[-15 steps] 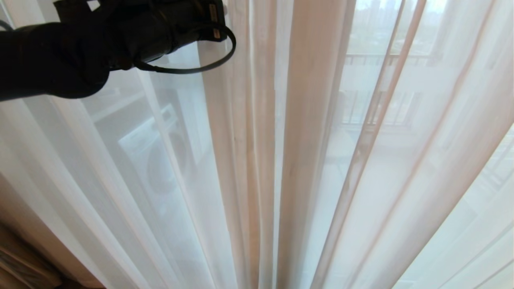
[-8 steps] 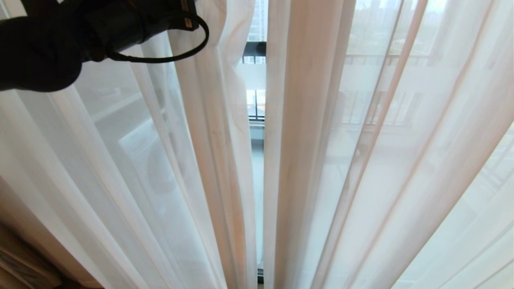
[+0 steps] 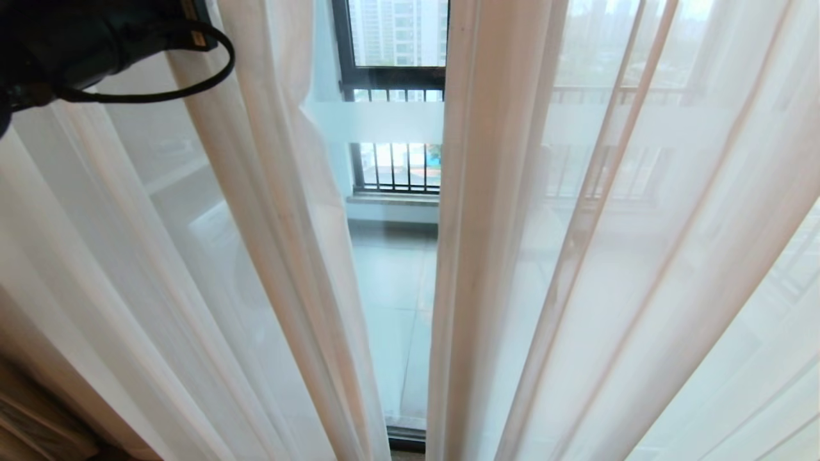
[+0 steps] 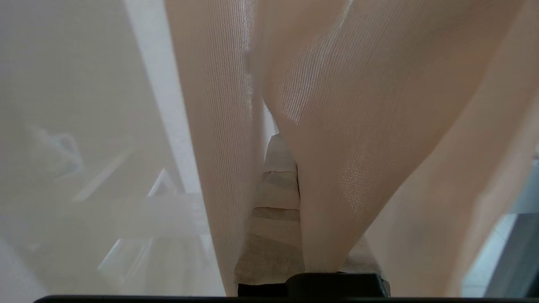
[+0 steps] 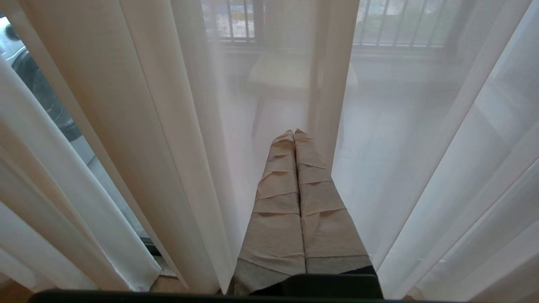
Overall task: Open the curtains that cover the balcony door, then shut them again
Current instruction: Pull the inner curtains open on both sides
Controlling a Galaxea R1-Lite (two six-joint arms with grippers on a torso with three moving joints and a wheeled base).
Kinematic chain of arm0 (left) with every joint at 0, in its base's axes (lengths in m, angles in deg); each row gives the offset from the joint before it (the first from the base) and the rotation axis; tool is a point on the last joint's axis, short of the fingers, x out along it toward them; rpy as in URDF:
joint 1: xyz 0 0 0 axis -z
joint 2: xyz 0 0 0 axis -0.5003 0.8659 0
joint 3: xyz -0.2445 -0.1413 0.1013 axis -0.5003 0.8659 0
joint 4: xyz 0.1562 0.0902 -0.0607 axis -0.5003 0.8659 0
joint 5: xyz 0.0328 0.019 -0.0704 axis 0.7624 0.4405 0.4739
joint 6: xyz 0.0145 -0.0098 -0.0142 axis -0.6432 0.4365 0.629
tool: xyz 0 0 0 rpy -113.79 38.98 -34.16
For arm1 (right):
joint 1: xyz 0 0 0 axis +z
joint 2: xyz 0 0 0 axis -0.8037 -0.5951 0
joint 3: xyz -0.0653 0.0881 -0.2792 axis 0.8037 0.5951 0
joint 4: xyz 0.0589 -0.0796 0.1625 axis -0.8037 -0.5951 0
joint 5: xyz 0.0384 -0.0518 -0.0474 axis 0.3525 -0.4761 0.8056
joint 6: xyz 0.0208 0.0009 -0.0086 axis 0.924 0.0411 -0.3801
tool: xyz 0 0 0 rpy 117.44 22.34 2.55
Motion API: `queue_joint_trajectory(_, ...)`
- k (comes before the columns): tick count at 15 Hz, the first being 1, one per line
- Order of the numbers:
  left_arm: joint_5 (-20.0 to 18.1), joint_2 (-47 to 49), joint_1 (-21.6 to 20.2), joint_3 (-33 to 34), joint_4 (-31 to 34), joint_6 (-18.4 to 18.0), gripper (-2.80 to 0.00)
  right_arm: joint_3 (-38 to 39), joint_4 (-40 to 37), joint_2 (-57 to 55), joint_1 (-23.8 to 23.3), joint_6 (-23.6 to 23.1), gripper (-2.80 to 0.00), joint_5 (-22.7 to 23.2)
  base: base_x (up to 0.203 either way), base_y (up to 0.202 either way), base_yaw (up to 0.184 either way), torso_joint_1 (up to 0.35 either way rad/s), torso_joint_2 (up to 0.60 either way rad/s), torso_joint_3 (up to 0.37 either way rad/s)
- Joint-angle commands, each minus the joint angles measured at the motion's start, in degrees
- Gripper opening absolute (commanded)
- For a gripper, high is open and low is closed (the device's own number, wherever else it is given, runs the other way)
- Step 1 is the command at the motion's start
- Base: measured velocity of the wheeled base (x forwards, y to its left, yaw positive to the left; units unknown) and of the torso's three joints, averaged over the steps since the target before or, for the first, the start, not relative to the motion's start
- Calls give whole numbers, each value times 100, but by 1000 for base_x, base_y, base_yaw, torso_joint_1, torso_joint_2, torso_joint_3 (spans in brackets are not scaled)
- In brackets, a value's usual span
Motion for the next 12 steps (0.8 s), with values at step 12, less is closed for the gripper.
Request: queue_joint_trajectory(12,464,-390,-296,589,-10,42,-280,0,2,2,2,0,-280,0,0,0,0,0,0,0)
